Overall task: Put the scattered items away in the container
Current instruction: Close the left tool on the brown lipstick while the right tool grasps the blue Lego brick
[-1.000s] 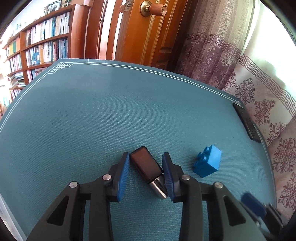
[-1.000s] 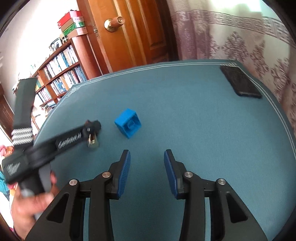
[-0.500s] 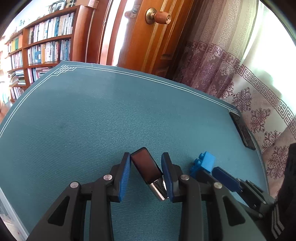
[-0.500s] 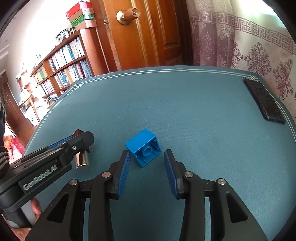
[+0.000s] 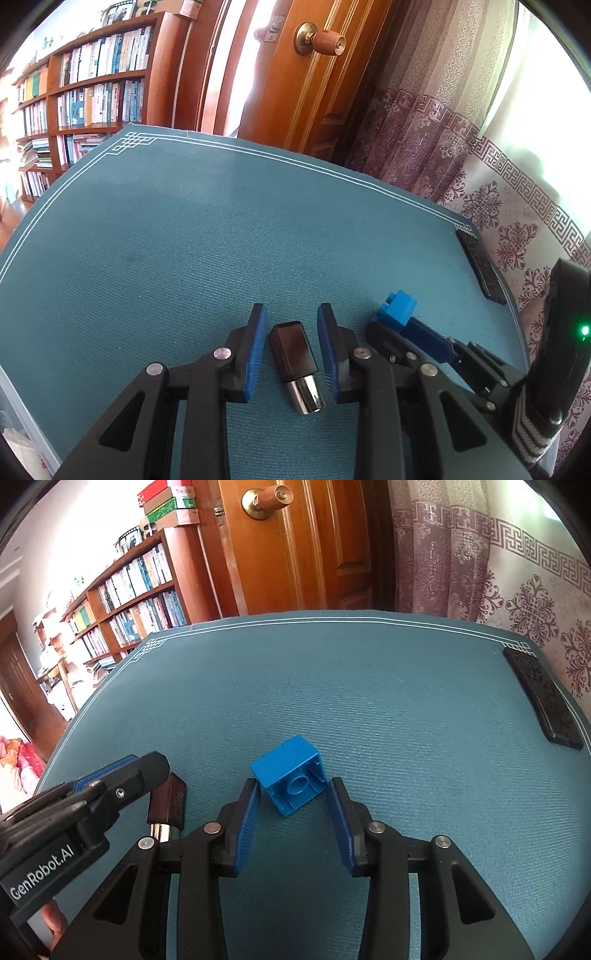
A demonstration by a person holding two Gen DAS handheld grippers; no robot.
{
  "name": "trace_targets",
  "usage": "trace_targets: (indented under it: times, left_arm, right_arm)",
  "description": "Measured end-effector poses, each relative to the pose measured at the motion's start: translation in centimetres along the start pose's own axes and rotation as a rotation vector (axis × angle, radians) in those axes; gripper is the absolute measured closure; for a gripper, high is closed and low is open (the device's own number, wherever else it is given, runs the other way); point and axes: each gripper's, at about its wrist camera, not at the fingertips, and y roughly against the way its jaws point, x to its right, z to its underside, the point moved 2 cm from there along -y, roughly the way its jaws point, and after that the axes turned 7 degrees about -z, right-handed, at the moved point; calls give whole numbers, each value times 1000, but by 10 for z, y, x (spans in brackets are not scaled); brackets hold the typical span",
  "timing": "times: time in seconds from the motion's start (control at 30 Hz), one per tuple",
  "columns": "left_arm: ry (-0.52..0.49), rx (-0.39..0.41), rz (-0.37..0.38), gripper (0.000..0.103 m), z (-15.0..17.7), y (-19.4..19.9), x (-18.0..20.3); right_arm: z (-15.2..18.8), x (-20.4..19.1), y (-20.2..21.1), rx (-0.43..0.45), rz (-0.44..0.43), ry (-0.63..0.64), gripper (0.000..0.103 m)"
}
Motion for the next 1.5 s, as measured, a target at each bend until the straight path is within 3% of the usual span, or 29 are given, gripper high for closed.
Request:
trace_targets:
  times: [0.03,0.07,0.23,0.3,0.37,0.43,0.47,0.5,0.57,0.93,0.97,1.03,1.07,1.4,1.5]
  left_arm:
    - [4,-7,1,71,0,-1,-1]
    - [6,-15,1,71,0,-2,-2]
    - [7,-50,-18,70,2,-6,-3]
    - [20,-66,-13,65,3,-8,-5]
    - [25,-77,-10,48,4,-9,-5]
    - [21,-80,-10,39,5,-7,-4]
    - [14,-78,-13,33,5,-7,-4]
    - [5,-77,-12,30,6,-6,-3]
    - [-7,-75,-6,25,5,-5,-3]
    - [46,-61,-17,25,-1,1,-18]
    - [47,-59,-19,25,-1,2,-19]
    - [44,-63,-20,25,-1,-1,-18]
    - [42,-67,-17,25,0,-2,-17]
    - [-44,-86,-31,25,6,-10,2]
    - [-91,-83,-70,32,13,-17,10]
  right_arm:
    - [0,0,0,1,-1,-3,64]
    - [0,0,0,1,-5,-5,78]
    - [5,2,7,3,-8,-17,82]
    - [8,3,10,4,-9,-19,82]
    - [10,4,14,7,-11,-24,81]
    - [11,5,15,4,-26,-33,65]
    - [10,6,15,9,-34,-37,50]
    - [10,7,15,17,-31,-33,42]
    - [9,6,15,28,-10,-17,41]
    - [-10,0,-7,-6,-39,29,41]
    - [-11,0,-8,-6,-34,33,44]
    - [-11,-1,-9,-15,0,41,63]
    - [-10,0,-8,-17,4,43,64]
    - [10,19,21,8,57,-25,65]
    - [17,21,29,13,64,-30,65]
